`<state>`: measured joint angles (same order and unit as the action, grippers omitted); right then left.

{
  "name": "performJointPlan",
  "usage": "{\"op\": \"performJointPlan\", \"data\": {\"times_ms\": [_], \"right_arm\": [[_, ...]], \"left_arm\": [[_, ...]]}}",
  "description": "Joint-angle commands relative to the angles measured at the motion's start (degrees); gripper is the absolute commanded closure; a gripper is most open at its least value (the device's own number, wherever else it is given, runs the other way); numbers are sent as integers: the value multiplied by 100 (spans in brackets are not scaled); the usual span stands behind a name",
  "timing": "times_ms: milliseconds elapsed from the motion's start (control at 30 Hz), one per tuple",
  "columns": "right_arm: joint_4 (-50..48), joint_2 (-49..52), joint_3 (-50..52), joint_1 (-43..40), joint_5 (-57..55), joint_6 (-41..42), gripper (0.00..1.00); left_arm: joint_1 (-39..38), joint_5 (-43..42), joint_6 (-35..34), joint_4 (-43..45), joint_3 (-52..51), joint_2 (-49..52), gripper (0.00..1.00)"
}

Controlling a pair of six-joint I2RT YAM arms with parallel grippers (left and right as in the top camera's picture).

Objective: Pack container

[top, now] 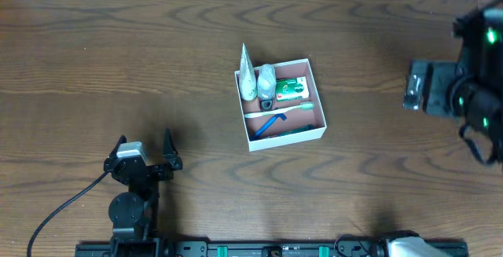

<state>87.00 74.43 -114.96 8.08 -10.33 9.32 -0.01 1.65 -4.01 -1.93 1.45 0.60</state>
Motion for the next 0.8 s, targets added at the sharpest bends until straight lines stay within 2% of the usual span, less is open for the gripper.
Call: {"op": "performJointPlan", "data": {"times_ms": [0, 233, 467, 600, 767], "right_arm": [[-935, -763, 1274, -94, -68, -85, 1], [-4207, -2656, 4162, -107, 710, -525, 1], [-6996, -4435, 6708, -260, 1604, -535, 1], [-8268, -5265, 8115, -369, 1878, -533, 1], [-9230, -5978, 9381, -369, 2050, -514, 1]], "left_arm": [[33, 26, 114, -214, -122, -24, 2], [33, 26, 114, -212, -122, -24, 2], [33, 26, 114, -214, -122, -24, 2], [33, 26, 114, -214, -122, -24, 2], [33, 26, 114, -214, -122, -26, 2]]}}
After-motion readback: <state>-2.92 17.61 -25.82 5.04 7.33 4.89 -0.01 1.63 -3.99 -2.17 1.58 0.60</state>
